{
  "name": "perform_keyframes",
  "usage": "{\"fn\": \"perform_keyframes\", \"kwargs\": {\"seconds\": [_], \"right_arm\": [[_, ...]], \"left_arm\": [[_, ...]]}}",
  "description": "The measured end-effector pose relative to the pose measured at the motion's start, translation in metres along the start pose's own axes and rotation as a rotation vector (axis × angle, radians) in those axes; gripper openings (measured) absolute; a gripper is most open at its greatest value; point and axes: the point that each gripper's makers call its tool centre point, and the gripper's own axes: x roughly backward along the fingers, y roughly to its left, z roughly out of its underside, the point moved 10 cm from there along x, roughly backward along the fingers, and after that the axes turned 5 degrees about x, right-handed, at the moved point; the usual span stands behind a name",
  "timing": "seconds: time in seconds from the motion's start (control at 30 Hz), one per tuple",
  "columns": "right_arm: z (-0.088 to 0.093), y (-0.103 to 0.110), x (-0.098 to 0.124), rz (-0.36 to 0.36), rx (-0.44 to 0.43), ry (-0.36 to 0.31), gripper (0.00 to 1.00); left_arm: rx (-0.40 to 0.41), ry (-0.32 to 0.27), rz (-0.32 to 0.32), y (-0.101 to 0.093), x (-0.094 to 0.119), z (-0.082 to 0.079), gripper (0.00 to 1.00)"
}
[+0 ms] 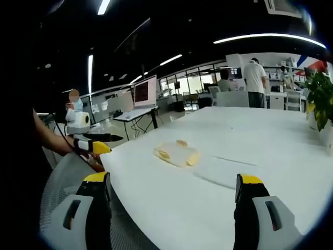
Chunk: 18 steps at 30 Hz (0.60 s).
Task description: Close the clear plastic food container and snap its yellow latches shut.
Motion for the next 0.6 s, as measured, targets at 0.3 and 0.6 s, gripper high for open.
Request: {"fn": "perform_keyframes", "kwargs": {"seconds": [0.3,0.6], "right_arm": [[0.0043,-0.0021,-0.0007,-0.001,0.016,0.053,1.00],[0.0019,-0.0034,0.0011,0.023,0.027,0.036,0.99]], "left_arm": [[-0.088,0.071,-0.031,-0.0019,-0.0034,0.0001,0.97],[-0.056,0.059,-0.042,0.0027,0.0001,-0.0036,0.97]]}}
